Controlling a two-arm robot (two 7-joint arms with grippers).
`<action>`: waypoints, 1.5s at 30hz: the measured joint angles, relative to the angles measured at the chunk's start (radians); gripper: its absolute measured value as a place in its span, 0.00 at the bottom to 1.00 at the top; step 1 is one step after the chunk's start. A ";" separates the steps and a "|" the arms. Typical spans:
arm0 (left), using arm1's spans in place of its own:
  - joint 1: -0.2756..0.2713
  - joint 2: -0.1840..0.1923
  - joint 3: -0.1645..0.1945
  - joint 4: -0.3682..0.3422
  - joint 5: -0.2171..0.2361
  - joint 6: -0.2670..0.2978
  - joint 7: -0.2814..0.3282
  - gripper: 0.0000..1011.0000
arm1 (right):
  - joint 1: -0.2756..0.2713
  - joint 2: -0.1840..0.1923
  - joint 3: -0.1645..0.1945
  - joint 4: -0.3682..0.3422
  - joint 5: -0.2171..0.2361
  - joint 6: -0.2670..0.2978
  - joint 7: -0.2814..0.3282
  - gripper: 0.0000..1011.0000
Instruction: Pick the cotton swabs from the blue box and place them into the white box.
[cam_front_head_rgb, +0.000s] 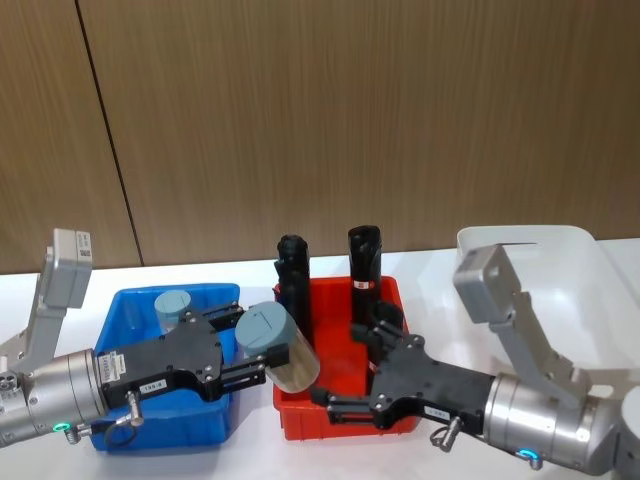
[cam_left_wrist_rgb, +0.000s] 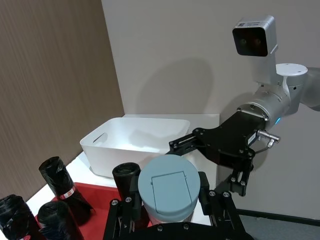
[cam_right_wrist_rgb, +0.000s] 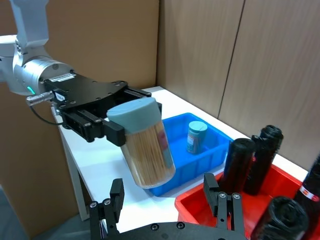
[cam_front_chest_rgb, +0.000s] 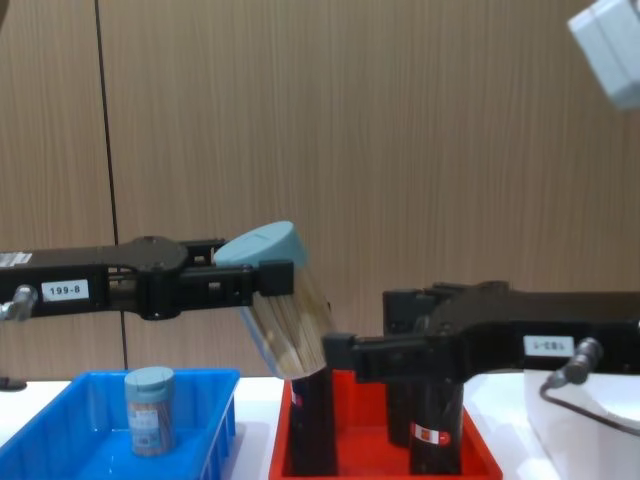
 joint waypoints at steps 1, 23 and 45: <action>0.000 0.000 0.000 0.000 0.000 0.000 0.000 0.65 | 0.005 -0.004 -0.004 0.004 -0.006 0.000 0.004 0.99; 0.000 0.000 0.000 0.000 0.000 0.000 0.000 0.65 | 0.057 -0.054 -0.058 0.039 -0.067 -0.014 0.036 0.99; 0.000 0.000 0.000 0.000 0.000 0.000 0.000 0.65 | 0.086 -0.080 -0.096 0.070 -0.149 -0.058 0.017 0.99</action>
